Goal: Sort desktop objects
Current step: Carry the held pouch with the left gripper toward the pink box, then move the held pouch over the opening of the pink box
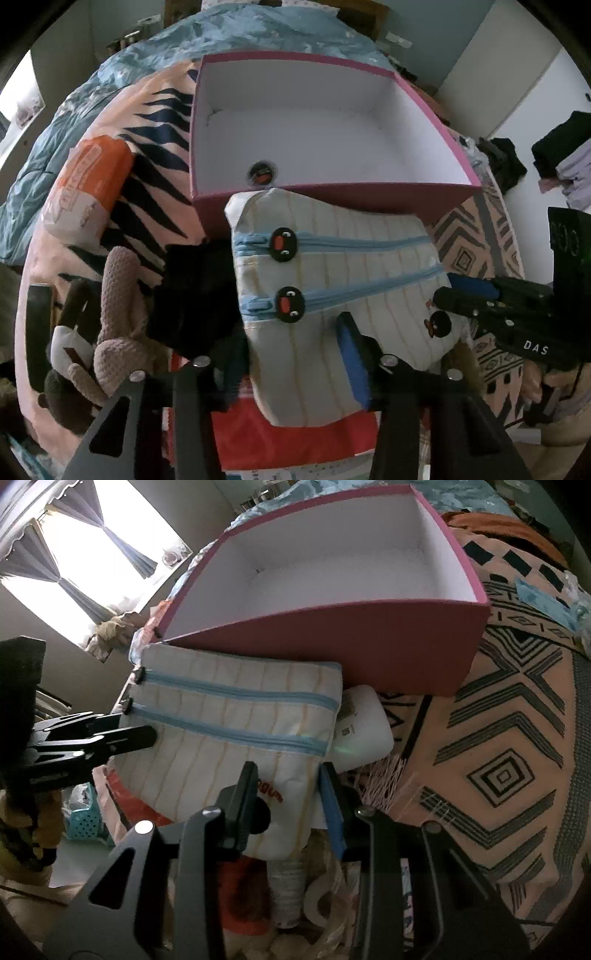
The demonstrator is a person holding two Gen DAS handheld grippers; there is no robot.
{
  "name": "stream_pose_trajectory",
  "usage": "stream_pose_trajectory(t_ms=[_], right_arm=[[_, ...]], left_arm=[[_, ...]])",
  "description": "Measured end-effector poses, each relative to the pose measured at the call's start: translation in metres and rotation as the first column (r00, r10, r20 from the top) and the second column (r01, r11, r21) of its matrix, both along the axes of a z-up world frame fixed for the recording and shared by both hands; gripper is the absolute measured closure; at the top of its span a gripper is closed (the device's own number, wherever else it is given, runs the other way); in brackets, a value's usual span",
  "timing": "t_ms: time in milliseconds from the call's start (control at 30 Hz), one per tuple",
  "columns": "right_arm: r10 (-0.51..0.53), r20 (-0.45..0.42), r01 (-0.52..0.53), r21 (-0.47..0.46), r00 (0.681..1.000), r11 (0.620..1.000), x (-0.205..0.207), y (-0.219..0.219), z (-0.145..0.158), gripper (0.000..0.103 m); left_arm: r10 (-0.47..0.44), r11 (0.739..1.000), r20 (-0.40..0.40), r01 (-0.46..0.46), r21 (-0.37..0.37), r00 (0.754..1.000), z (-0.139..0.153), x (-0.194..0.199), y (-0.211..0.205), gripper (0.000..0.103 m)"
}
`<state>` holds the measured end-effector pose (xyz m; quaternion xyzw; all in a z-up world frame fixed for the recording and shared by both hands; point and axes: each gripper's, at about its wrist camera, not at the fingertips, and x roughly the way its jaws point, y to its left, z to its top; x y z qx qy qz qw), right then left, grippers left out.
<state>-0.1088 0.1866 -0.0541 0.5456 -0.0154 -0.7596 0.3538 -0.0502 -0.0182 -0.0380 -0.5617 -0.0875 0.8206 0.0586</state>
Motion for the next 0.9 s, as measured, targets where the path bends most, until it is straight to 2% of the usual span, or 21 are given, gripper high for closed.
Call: stream_pose_trajectory(t_ms=[633, 900], right_arm=[[-0.013, -0.023, 0.012, -0.018, 1.0, 1.0, 0.004, -0.001, 0.01, 0.066], [-0.026, -0.033, 0.024, -0.038, 0.999, 0.999, 0.016, 0.008, 0.019, 0.066]], left_arm=[[-0.01, 1.0, -0.043, 0.008, -0.028, 0.999, 0.004, 0.001, 0.006, 0.055], [-0.022, 0.999, -0.087, 0.018, -0.051, 0.996, 0.016, 0.005, 0.011, 0.055]])
